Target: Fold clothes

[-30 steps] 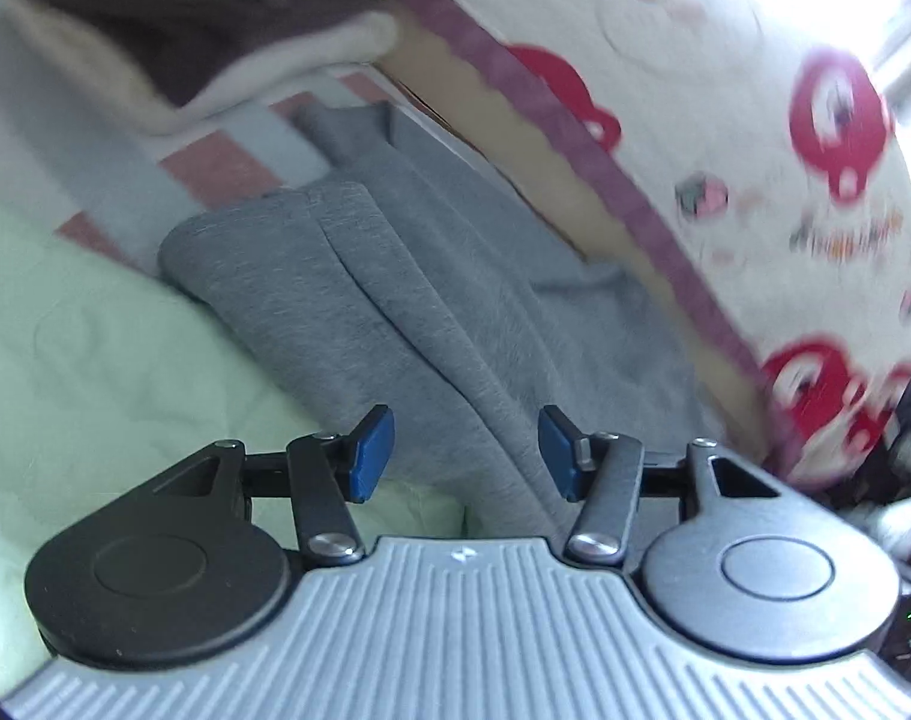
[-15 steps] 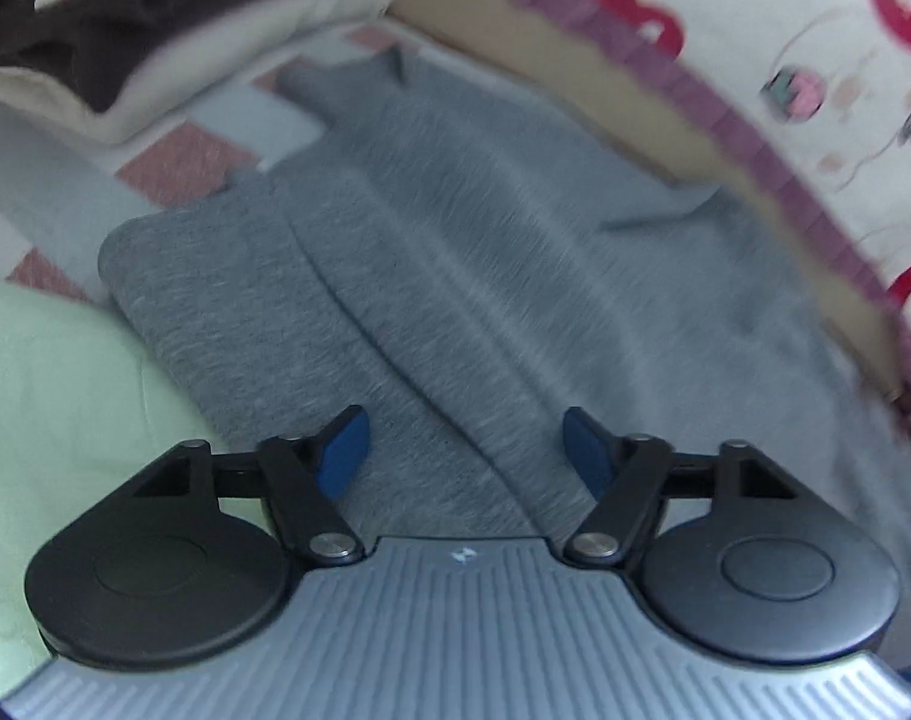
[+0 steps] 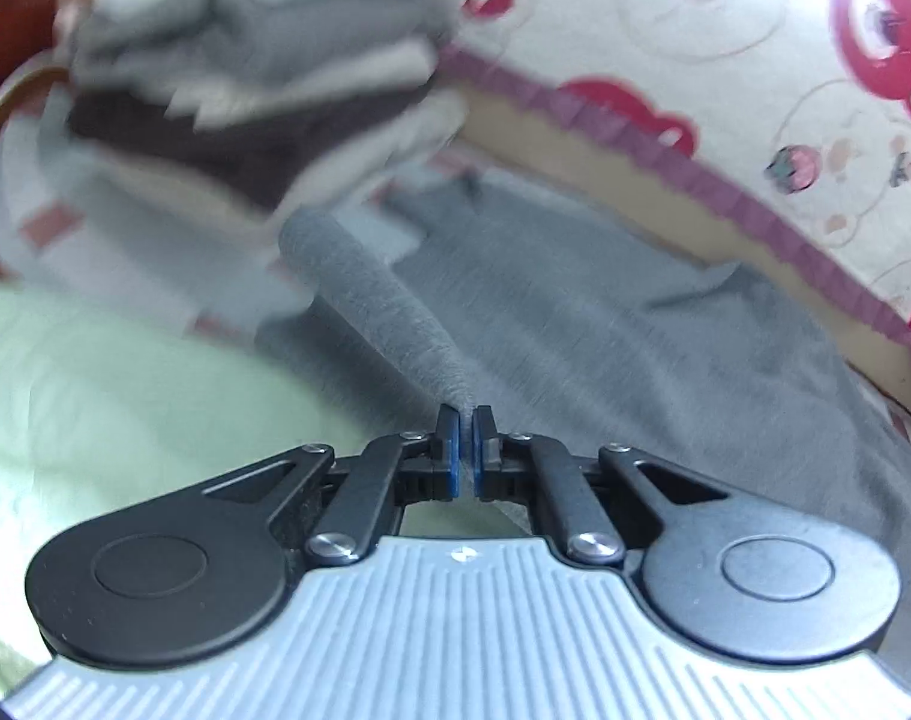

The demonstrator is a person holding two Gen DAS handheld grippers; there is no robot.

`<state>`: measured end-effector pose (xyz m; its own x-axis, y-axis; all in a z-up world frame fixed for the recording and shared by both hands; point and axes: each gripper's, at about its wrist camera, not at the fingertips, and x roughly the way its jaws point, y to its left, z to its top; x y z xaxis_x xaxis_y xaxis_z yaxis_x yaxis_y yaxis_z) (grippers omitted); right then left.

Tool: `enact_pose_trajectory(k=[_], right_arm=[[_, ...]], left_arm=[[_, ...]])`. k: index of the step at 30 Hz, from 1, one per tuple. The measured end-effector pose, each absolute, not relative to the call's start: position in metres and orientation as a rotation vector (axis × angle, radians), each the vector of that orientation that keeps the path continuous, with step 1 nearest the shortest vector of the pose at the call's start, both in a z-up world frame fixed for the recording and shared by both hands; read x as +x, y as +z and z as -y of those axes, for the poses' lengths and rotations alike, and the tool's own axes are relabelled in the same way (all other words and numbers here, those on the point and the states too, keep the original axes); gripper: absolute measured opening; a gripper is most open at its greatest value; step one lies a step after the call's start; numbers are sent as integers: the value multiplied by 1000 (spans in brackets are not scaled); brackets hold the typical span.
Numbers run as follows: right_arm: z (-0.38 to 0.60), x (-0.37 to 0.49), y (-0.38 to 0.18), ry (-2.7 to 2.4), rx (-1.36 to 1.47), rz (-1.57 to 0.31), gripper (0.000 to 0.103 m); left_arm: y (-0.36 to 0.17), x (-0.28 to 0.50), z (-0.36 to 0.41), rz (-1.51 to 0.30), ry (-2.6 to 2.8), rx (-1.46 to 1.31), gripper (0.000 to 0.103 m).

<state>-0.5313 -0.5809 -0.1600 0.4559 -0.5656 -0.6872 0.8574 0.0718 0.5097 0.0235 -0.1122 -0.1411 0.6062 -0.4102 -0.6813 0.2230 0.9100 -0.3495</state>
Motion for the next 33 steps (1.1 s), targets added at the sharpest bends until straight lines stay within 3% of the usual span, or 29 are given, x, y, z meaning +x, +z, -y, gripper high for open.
enact_pose_trajectory(k=[3, 5, 6, 8, 11, 16, 18, 20, 21, 22, 24, 28, 32, 33], right_arm=[[600, -524, -168, -1130, 1042, -320, 51], [615, -521, -172, -1117, 1046, -297, 56], [622, -520, -176, -1121, 1049, -302, 58], [634, -517, -183, -1134, 1056, -323, 58], [641, -516, -193, -1170, 1056, -354, 58], [657, -519, -212, -1136, 1132, -252, 58], [660, -524, -220, -1121, 1258, -163, 64], [664, -522, -225, -1094, 1297, -119, 66], [665, -519, -222, -1078, 1263, -145, 60], [665, -515, -219, -1057, 1221, -181, 24], [662, -514, -205, -1010, 1146, -206, 12], [645, -534, -166, -944, 1036, -152, 9], [643, -536, -161, -960, 959, -238, 10], [646, -535, -169, -973, 992, -248, 17]], left_arm=[[-160, 34, 92, -967, -378, -453, 7], [-171, 39, 77, -1018, -396, -638, 16], [-174, 41, 72, -1031, -399, -703, 25], [-176, 42, 67, -1046, -397, -773, 31], [-174, 41, 72, -1032, -410, -768, 42], [-177, 50, 89, -979, -332, -634, 55], [-187, 63, 92, -1030, -364, -686, 57], [-200, 76, 94, -1098, -417, -761, 45], [-204, 79, 94, -1123, -432, -801, 17], [-200, 76, 93, -1106, -429, -797, 6], [-177, 60, 88, -998, -403, -711, 5], [-118, 9, 69, -743, -363, -563, 5], [-130, -13, 64, -778, -285, -522, 7], [-142, -9, 63, -828, -272, -539, 7]])
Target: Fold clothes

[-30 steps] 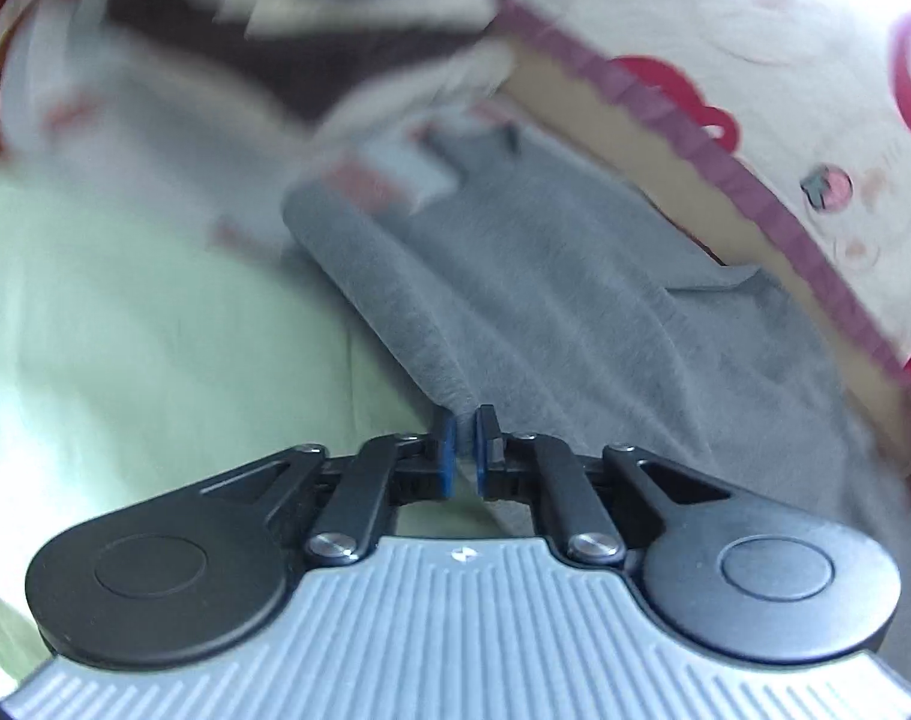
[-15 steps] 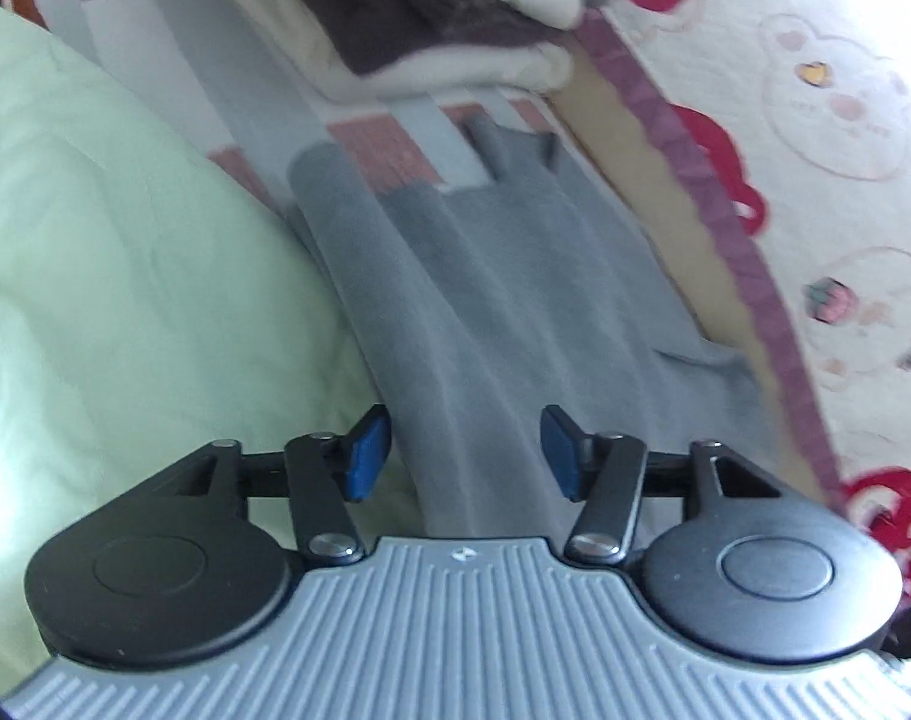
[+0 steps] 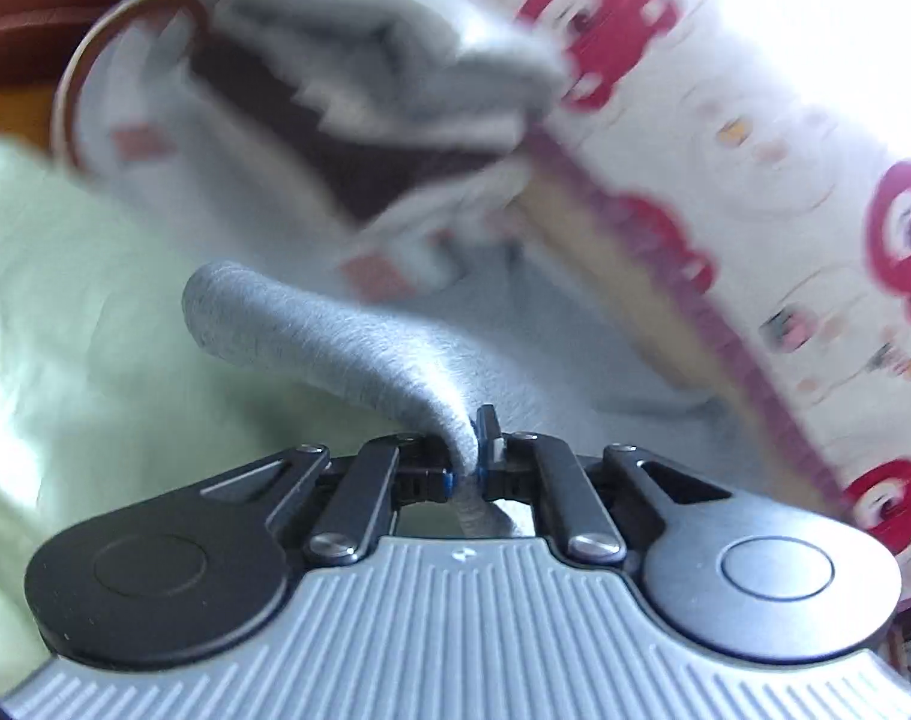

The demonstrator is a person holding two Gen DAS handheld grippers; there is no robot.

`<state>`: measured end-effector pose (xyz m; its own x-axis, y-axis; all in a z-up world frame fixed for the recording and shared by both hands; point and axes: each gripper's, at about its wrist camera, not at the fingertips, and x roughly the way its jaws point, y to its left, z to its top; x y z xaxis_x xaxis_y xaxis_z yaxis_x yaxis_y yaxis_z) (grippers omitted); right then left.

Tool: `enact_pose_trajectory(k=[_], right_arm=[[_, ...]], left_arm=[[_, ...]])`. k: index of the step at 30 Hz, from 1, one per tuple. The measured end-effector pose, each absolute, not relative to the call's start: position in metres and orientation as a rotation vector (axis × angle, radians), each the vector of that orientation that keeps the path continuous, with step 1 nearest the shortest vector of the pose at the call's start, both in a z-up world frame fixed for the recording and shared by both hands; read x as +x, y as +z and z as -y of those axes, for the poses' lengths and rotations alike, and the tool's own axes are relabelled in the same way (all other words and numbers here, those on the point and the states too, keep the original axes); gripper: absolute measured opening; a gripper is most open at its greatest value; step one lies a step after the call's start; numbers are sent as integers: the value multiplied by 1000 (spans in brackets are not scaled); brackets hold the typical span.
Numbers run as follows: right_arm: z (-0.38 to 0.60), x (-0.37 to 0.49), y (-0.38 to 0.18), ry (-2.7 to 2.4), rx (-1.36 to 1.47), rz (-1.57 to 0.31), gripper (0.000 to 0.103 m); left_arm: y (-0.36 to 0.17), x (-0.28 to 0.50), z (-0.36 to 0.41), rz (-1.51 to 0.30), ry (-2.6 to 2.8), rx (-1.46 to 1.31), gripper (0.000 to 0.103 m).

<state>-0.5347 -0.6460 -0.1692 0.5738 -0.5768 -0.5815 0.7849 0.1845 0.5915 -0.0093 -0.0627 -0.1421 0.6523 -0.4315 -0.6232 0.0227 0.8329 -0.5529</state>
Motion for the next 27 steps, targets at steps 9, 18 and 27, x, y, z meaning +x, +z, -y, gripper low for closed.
enact_pose_trajectory(k=[9, 18, 27], right_arm=[[676, -490, -204, -1029, 928, -309, 35], [673, -490, -124, -982, 674, -349, 13], [657, -477, -59, -890, 521, -242, 9]], left_arm=[[-185, 44, 62, -871, -251, -605, 30], [-57, 17, 78, -502, -263, -219, 1], [-32, -41, 27, -558, -195, -135, 1]])
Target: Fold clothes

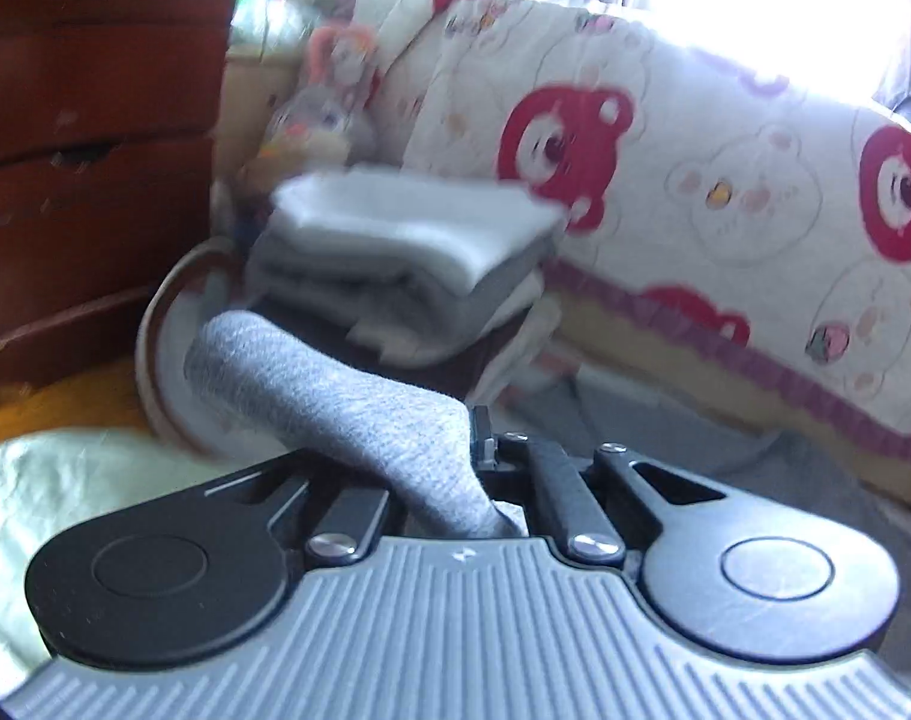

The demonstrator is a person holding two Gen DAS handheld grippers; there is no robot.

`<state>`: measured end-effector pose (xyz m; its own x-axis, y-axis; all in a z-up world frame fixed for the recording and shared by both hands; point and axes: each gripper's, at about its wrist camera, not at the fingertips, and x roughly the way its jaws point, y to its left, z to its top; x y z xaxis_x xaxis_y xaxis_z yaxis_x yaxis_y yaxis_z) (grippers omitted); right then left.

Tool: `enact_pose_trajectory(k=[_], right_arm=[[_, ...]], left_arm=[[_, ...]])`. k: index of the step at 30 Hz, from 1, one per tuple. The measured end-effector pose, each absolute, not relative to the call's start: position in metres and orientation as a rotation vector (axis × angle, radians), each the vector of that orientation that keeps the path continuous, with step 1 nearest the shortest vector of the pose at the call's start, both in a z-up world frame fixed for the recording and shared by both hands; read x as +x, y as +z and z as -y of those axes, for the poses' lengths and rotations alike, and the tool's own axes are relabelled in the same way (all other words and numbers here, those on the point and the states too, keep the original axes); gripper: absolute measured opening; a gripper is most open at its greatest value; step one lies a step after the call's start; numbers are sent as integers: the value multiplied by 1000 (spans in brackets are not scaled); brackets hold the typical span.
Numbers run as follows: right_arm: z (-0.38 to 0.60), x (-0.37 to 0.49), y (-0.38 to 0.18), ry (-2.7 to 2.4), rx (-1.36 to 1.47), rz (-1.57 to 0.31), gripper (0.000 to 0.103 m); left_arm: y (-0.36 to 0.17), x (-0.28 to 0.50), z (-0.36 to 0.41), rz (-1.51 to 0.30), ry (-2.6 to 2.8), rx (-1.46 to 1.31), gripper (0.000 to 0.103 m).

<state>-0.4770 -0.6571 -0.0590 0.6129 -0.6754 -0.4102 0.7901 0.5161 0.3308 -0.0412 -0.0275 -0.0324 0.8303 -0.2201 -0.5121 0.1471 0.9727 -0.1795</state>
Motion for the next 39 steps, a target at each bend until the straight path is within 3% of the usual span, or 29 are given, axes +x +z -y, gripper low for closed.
enact_pose_trajectory(k=[3, 7, 11, 17, 18, 20, 22, 23, 25, 27, 33, 36, 39], right_arm=[[639, -497, -56, -962, 420, -266, 8], [647, -520, -112, -1078, 488, -445, 8], [647, -519, -142, -1107, 502, -521, 8], [652, -521, -138, -1082, 517, -577, 8], [654, -519, -140, -1078, 530, -605, 11], [659, -514, -148, -1081, 571, -717, 26], [660, -510, -148, -1078, 626, -802, 31], [657, -510, -144, -1080, 632, -813, 34], [651, -512, -134, -1110, 603, -835, 49], [643, -517, -120, -1166, 536, -834, 55], [635, -519, -76, -1169, 558, -617, 57], [641, -485, -56, -1049, 556, -544, 57], [657, -425, -42, -862, 537, -532, 58]], left_arm=[[-62, -60, 22, -683, -176, -22, 1], [-110, -74, 26, -858, -192, 95, 2], [-99, -69, 29, -874, -234, 104, 2], [-93, -66, 0, -956, -196, 41, 2], [-98, -66, -3, -985, -189, 45, 3], [-108, -66, -1, -1036, -158, 82, 7], [-109, -64, 0, -1060, -131, 101, 12], [-105, -63, 0, -1053, -130, 94, 12], [-95, -63, 0, -1029, -138, 73, 20], [-85, -64, 3, -1001, -159, 69, 25], [-54, -58, 29, -875, -305, 34, 34], [-37, -44, 54, -769, -369, 60, 46], [-34, -22, 90, -695, -446, 104, 47]])
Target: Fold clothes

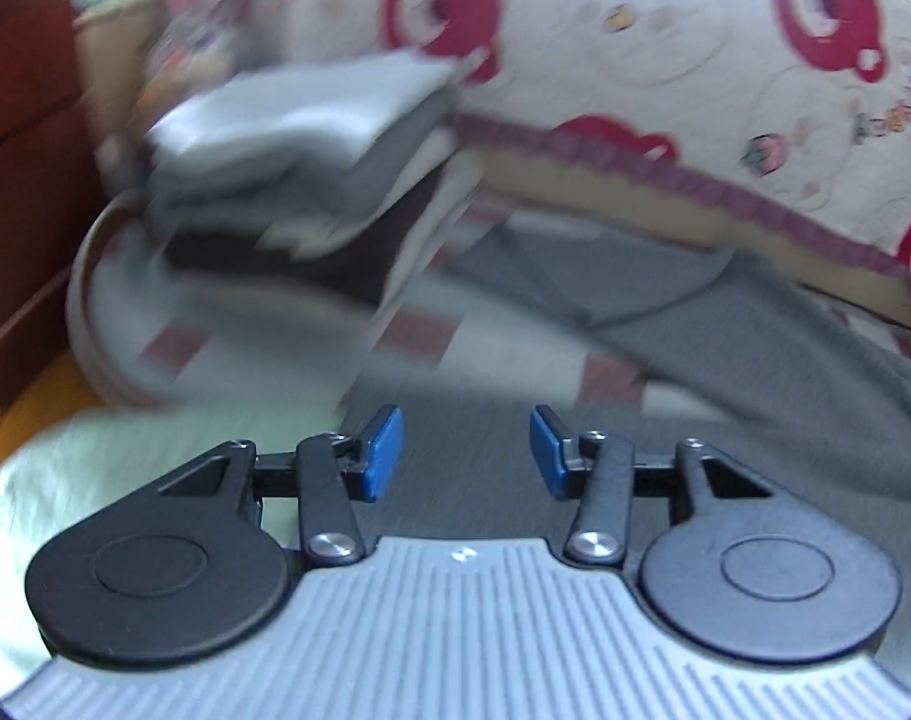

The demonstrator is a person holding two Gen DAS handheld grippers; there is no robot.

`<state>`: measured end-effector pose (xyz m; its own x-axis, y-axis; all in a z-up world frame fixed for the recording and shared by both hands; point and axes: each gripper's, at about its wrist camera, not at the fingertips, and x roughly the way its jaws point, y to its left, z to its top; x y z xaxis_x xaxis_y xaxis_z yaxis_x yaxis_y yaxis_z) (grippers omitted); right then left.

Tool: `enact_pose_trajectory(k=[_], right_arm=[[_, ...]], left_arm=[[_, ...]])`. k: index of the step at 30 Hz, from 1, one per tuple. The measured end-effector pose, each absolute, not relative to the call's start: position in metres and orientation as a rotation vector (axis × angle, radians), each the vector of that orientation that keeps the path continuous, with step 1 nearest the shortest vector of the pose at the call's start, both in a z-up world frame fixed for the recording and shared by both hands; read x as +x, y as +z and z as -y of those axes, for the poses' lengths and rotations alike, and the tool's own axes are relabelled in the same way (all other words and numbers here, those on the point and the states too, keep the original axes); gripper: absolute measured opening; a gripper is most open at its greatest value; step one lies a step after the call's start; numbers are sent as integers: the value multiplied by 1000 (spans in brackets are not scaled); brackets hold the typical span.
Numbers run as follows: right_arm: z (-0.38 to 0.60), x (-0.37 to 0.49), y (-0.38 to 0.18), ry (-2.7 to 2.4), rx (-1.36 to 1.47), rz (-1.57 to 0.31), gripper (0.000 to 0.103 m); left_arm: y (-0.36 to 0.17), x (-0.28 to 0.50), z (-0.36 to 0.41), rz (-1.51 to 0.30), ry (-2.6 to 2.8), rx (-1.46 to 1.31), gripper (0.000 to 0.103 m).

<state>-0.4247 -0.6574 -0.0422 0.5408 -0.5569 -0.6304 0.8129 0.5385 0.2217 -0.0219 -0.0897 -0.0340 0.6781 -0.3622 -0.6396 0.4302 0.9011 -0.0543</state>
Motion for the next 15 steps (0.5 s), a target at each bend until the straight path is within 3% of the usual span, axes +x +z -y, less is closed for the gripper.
enact_pose_trajectory(k=[3, 4, 6, 7, 12, 15], right_arm=[[679, -351, -40, -659, 450, -592, 58], [684, -325, -40, -600, 372, -623, 45], [686, -280, -46, -520, 88, -672, 2], [687, -261, -52, -502, -42, -683, 0], [725, -204, -90, -438, -48, -788, 0], [741, -185, -126, -436, -115, -889, 9]], left_arm=[[-46, 6, 131, -656, -530, 146, 47], [-52, 15, 145, -653, -557, 150, 47], [-68, 35, 175, -663, -605, 168, 48], [-76, 43, 191, -661, -630, 183, 48], [-121, 83, 267, -627, -710, 309, 49], [-143, 112, 301, -644, -736, 335, 49]])
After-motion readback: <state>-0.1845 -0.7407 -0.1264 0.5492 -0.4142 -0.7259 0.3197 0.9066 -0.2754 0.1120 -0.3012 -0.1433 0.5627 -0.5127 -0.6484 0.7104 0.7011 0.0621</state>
